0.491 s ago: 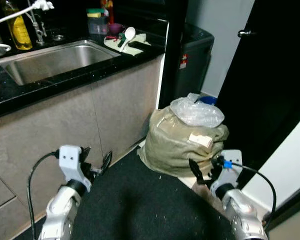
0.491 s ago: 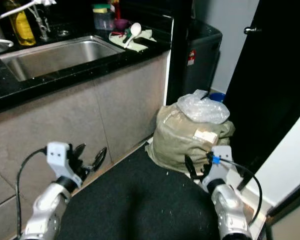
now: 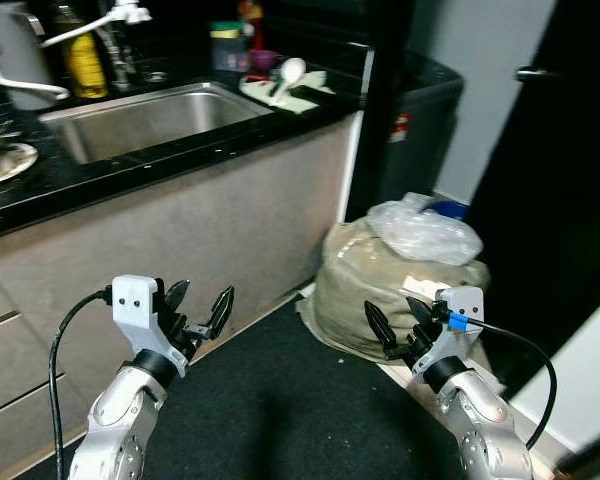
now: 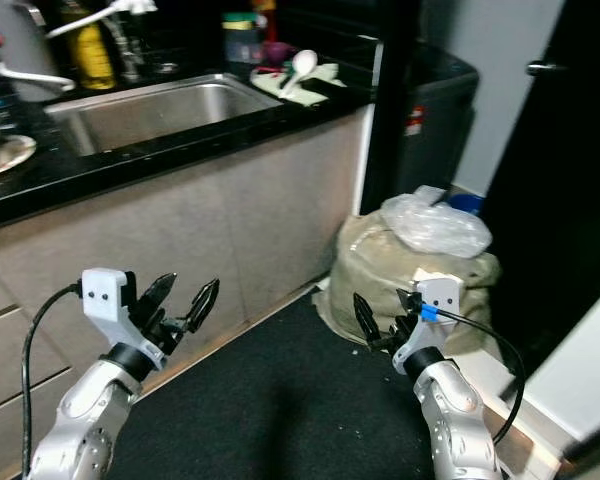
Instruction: Kitchen organization
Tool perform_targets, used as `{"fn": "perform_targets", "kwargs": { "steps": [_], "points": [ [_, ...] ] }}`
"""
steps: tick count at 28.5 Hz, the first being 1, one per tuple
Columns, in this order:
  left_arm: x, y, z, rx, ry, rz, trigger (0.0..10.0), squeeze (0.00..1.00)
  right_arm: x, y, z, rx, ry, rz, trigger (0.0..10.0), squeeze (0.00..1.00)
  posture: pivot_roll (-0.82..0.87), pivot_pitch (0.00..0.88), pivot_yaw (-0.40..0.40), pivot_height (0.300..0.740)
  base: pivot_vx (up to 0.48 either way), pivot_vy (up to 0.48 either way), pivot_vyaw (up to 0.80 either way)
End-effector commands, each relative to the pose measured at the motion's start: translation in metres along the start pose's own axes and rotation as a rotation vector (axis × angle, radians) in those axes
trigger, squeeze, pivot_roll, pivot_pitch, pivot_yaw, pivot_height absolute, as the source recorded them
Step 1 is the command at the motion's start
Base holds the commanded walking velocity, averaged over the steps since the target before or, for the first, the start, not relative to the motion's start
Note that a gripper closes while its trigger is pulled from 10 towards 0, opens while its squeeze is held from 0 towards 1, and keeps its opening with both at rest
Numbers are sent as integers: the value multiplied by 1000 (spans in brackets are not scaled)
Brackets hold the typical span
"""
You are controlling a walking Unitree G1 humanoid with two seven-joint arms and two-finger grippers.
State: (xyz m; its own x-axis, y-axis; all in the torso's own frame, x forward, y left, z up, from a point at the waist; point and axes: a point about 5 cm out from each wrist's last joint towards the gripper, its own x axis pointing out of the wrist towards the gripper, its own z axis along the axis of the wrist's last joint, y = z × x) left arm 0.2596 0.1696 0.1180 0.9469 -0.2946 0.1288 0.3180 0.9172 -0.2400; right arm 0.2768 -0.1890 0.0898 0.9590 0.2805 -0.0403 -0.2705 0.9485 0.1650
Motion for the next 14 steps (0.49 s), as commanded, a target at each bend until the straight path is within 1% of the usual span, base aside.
{"fn": "perform_targets", "kwargs": {
  "steps": [1,4,5,8,9,11,13,14],
  "points": [
    [0,0,3,-10,4,-2,10000,0,1,2,4,10,-6,6,10000,0,-91,0,-70,740,0,0,794],
    [1,1,2,-25,23,37,10000,0,5,4,10,16,-20,12,10000,0,-91,0,-70,740,0,0,794],
    [2,1,1,-10,34,54,10000,0,9,6,14,17,-31,18,10000,0,-88,0,-68,740,0,0,794],
    [3,0,1,3,41,64,10000,0,12,7,17,21,-40,20,10000,0,-87,0,-67,740,0,0,794],
    [4,0,0,-17,43,72,10000,0,16,9,21,33,-56,21,10000,0,-86,0,-64,740,0,0,788],
    [5,-1,1,-29,41,65,10000,0,19,11,23,44,-70,20,10000,0,-85,0,-63,740,0,0,778],
    [7,-4,4,-6,44,27,10000,0,25,15,28,59,-80,21,10000,0,-81,0,-63,740,0,0,763],
    [7,-4,4,-6,44,27,10000,0,25,15,28,59,-80,21,10000,0,-81,0,-63,740,0,0,763]
  ]
}}
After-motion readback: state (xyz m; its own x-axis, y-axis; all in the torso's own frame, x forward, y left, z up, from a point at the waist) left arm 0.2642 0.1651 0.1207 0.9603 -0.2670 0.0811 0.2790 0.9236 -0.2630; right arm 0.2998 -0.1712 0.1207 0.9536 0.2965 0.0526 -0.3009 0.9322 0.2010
